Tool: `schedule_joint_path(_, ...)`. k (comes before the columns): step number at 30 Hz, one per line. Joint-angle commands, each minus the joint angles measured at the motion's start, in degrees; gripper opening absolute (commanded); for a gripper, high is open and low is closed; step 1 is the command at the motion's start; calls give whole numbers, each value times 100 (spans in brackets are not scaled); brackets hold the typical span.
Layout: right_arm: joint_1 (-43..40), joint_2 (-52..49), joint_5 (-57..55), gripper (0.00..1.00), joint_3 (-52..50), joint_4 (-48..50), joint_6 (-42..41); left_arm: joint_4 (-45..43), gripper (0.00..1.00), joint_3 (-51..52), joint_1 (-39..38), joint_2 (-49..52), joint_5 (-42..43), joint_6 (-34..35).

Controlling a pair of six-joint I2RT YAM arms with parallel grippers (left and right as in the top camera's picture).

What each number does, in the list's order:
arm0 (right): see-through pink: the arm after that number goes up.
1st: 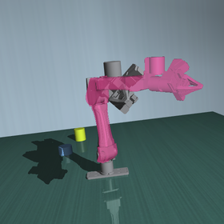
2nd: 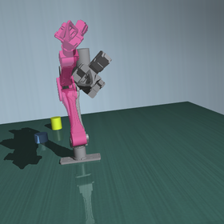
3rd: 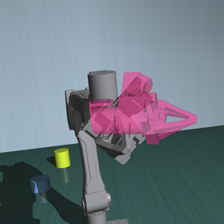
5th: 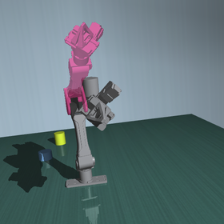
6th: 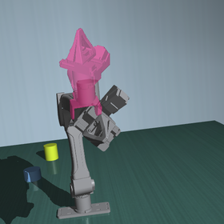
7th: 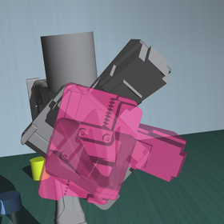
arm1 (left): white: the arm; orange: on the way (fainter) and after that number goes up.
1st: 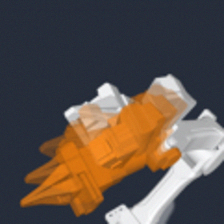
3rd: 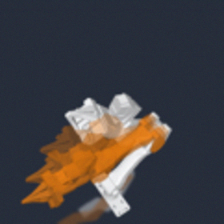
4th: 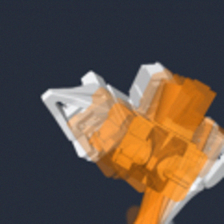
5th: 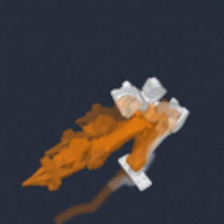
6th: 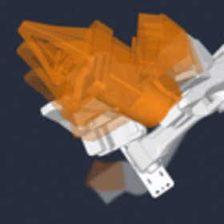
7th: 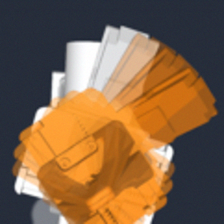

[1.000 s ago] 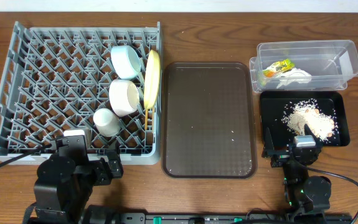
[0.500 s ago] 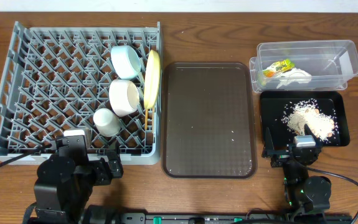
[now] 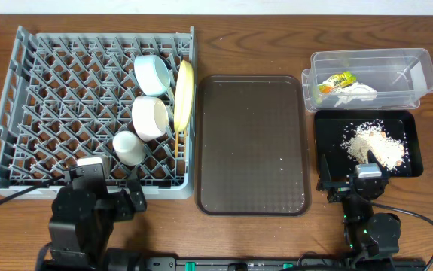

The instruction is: Sort waste into correct bins and load items into the dishwasher rack

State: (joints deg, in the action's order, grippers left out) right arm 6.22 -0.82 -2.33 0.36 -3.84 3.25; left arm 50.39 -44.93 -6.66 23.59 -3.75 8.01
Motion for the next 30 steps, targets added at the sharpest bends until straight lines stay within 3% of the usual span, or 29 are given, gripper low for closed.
schedule_joint_path(1, -20, 50, 26, 99, -4, -26, 68, -625, 99, 758, 111, -581, -188, -70)
schedule_joint_path(11, -20, 50, 26, 99, -4, -28, 68, -3709, 99, 3254, 308, -2017, -186, -24)
schedule_joint_path(20, -20, 50, 24, 99, -4, -26, 68, -5871, 99, 4433, 501, -2352, -186, -74)
schedule_joint_path(25, -20, 50, 24, 99, -4, -28, 68, -5574, 99, 4472, 514, -2352, -168, -310)
schedule_joint_path(30, -20, 50, 24, 99, -4, -28, 68, -4642, 99, 4472, 514, -2350, 35, -306)
